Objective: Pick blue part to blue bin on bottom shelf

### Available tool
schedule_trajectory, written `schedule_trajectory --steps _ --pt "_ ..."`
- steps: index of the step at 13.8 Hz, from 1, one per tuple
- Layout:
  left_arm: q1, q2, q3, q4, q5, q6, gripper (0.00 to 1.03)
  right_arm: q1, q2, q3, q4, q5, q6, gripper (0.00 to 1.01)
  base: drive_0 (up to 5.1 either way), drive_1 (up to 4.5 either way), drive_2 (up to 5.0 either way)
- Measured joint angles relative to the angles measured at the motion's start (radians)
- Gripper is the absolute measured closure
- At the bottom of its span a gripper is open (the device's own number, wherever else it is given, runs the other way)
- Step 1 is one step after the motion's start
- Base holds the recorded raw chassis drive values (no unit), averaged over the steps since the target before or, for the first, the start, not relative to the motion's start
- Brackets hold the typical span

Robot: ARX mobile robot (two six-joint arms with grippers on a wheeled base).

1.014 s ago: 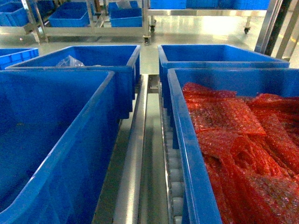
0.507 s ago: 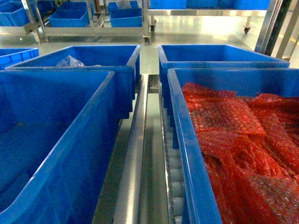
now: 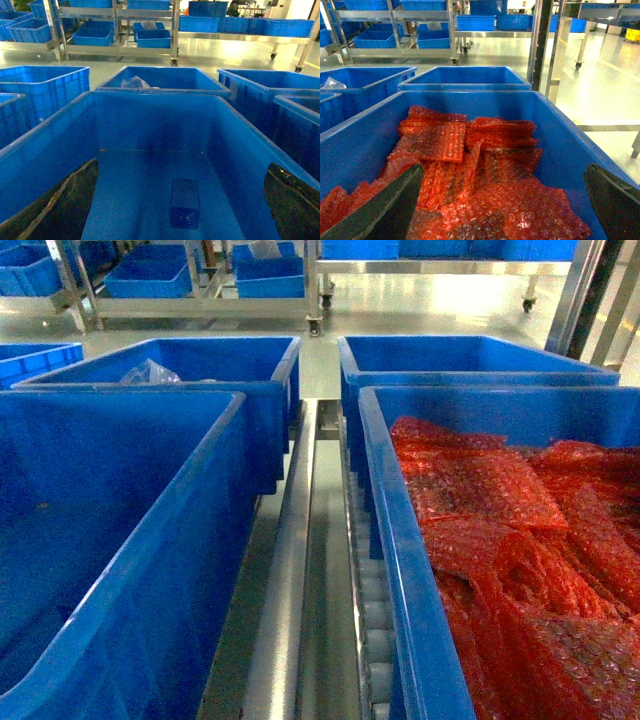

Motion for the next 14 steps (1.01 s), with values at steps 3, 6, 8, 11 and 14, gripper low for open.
schedule_trajectory --steps 3,6,8,11,14 --pt "0.0 0.0 0.0 0.0 0.0 0.0 0.05 0.0 0.0 0.0 0.0 0.0 0.0 0.03 0.0 0.0 0.0" --pt "0.0 0.0 0.0 0.0 0.0 0.0 0.05 0.0 0.0 0.0 0.0 0.0 0.0 0.03 0.0 0.0 0.0" --pt "0.0 0.0 0.0 0.0 0.0 0.0 0.05 0.0 0.0 0.0 0.0 0.0 0.0 0.03 0.0 0.0 0.0" --pt "0.0 0.0 0.0 0.0 0.0 0.0 0.05 0.0 0.0 0.0 0.0 0.0 0.0 0.03 0.0 0.0 0.0" --pt "0.0 0.0 0.0 0.0 0.0 0.0 0.05 0.0 0.0 0.0 0.0 0.0 0.0 0.03 0.0 0.0 0.0"
